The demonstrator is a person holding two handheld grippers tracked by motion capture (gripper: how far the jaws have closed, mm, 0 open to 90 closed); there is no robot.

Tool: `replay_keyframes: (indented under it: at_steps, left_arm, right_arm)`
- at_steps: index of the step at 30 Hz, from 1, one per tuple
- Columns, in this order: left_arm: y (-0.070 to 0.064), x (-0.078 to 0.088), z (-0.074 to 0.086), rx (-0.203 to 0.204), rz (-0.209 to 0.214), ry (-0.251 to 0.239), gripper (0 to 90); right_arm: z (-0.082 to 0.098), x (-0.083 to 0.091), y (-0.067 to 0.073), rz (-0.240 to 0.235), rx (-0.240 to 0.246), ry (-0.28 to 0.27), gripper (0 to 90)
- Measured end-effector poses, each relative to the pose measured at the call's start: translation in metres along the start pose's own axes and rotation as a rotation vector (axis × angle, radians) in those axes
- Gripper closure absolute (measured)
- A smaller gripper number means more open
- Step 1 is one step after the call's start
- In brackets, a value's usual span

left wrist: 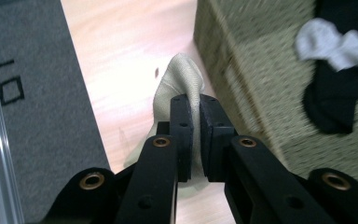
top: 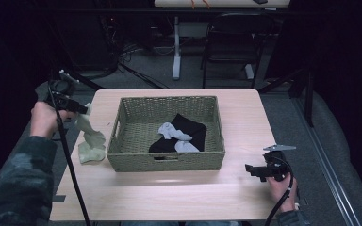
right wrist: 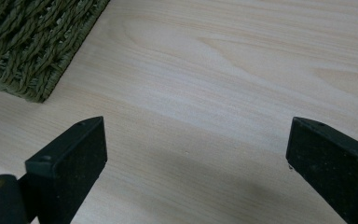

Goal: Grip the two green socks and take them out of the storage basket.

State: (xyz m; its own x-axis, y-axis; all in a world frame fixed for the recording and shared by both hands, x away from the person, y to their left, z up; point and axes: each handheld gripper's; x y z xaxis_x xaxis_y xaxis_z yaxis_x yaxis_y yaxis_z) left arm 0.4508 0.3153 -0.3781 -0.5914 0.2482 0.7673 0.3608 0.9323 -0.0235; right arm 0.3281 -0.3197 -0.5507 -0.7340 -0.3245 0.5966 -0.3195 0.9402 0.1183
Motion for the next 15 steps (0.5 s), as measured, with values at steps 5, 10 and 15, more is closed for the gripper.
replay_keyframes:
  at_steps: [5,10,15]
  left_arm:
    - [0.004,-0.026,0.023,0.034,0.006,0.041,84.9]
    - [0.007,-0.050,0.043,0.079,0.007,0.070,84.6]
    - [0.010,-0.066,0.058,0.118,-0.002,0.105,82.7]
  right_arm:
    - [0.000,0.000,0.000,0.000,-0.001,0.004,4.5]
    - [0.000,0.000,0.000,0.000,-0.001,0.004,4.5]
    - [0.000,0.000,0.001,-0.001,-0.004,-0.001,4.5]
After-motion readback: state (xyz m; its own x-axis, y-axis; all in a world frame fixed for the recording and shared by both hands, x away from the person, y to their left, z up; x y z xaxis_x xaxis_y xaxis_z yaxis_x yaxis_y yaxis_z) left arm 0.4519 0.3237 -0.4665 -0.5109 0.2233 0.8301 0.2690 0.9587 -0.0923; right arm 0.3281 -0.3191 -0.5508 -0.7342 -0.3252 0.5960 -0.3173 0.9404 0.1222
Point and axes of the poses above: each handheld gripper's, and its own axes: x roughly backward along the jaws, z roughly out of its underside, y roughly to its left, and after that the axes turned 14 degrees about -y, right-handed
